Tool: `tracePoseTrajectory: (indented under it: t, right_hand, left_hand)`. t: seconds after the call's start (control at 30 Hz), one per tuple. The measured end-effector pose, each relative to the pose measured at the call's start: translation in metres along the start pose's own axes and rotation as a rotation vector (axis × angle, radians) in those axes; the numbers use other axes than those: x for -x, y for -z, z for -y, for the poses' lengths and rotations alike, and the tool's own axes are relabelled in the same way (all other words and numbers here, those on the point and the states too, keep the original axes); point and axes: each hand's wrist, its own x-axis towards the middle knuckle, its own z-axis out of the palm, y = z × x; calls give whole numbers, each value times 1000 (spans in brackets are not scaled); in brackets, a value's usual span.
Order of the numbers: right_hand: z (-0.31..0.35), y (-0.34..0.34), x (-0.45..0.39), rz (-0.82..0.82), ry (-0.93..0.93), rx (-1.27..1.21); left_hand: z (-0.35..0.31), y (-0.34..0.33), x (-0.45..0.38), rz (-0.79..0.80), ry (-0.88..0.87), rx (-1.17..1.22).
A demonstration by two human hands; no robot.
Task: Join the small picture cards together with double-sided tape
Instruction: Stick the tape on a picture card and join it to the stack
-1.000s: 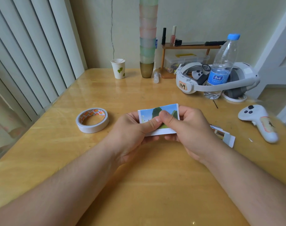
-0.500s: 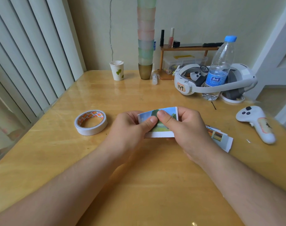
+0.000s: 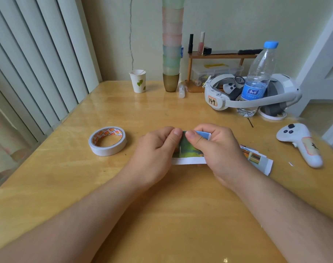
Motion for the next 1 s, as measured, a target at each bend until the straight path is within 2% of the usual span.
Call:
tracePoseTrajectory:
  t: [0.07,0.13,0.23,0.3,0.37,0.47,0.63,0.7,0.87,0.93,1.0]
  right_hand:
    - [0,1,-2,30,-89,-108]
    - [-2,4,-2,37,-133,-74]
    - [-4,2,-2,-55,-38,168]
    - [-1,-1,0,-144,58,348]
    - [2,-1,0,-203,146,424]
    - [-2,2,-1,-244,198,431]
    - [3,2,-4,-258,241,462]
    - [4,4,-6,-255,226,420]
    - [-3,13,-6,-257,139,420]
    - [-4,13,-9,-266,133,443]
    - [-3,12,-11,-241,86,294]
  left_hand:
    - [1,-2,-1,-21,-8,-31]
    - [5,1,-1,-75,-71,-165]
    - [5,7,-3,-154,-210,-426]
    - [2,7,-6,-224,-279,-509]
    - [-2,6,-6,-233,-219,-385]
    - [2,6,-8,-155,-62,-158]
    - [-3,6,-8,-180,-82,-172]
    - [-3,7,-7,-155,-90,-129]
    - [13,11,-7,148,115,75]
    - [12,12,-9,155,167,136]
    - [8,12,-10,137,167,189]
